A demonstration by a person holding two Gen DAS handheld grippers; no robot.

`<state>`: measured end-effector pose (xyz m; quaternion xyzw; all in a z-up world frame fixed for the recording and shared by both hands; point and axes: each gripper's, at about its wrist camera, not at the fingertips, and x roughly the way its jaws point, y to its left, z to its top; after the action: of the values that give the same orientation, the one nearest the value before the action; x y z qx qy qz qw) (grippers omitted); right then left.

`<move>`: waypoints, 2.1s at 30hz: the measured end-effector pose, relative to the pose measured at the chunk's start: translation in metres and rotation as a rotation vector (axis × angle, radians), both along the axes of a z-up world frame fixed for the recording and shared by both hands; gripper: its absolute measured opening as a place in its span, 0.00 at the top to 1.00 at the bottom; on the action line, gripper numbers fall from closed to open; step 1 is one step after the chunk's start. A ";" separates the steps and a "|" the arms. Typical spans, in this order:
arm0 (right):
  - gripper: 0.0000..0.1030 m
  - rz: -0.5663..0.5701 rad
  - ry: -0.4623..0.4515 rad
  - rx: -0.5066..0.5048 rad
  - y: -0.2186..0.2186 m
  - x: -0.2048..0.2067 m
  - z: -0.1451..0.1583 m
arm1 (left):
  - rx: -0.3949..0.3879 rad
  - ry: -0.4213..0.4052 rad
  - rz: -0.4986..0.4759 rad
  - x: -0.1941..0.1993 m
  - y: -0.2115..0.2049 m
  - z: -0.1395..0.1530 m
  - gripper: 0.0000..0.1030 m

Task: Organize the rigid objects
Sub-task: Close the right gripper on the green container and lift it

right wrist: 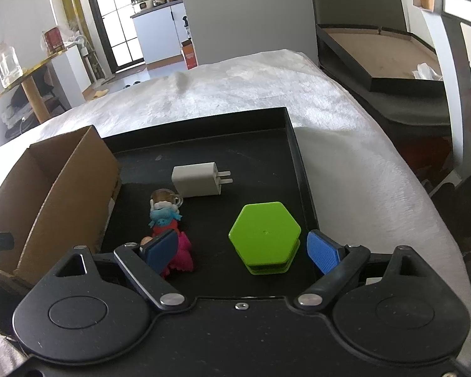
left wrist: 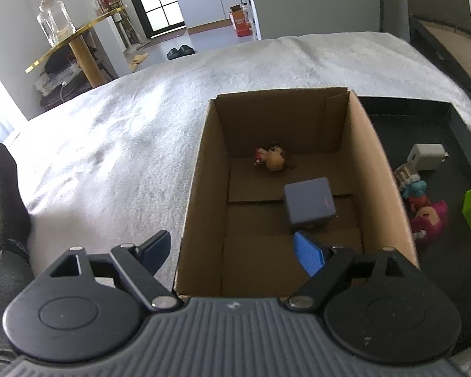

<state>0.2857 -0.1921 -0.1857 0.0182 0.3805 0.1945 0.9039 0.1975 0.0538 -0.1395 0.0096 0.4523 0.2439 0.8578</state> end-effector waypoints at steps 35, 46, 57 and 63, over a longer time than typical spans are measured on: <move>0.52 0.050 -0.063 -0.033 0.019 -0.005 0.024 | -0.048 -0.044 0.033 -0.003 0.016 -0.003 0.18; 0.52 0.072 -0.106 -0.076 0.040 -0.014 0.047 | -0.079 -0.071 0.040 -0.012 0.034 -0.007 0.18; 0.52 0.097 -0.148 -0.111 0.067 -0.019 0.065 | -0.125 -0.132 0.000 -0.019 0.038 -0.009 0.24; 0.52 0.114 -0.166 -0.127 0.084 -0.024 0.072 | -0.173 -0.145 -0.007 -0.022 0.043 -0.013 0.50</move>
<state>0.2618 -0.1082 -0.1139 -0.0771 0.3162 0.2218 0.9192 0.1760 0.0972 -0.1520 -0.0805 0.4084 0.2012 0.8867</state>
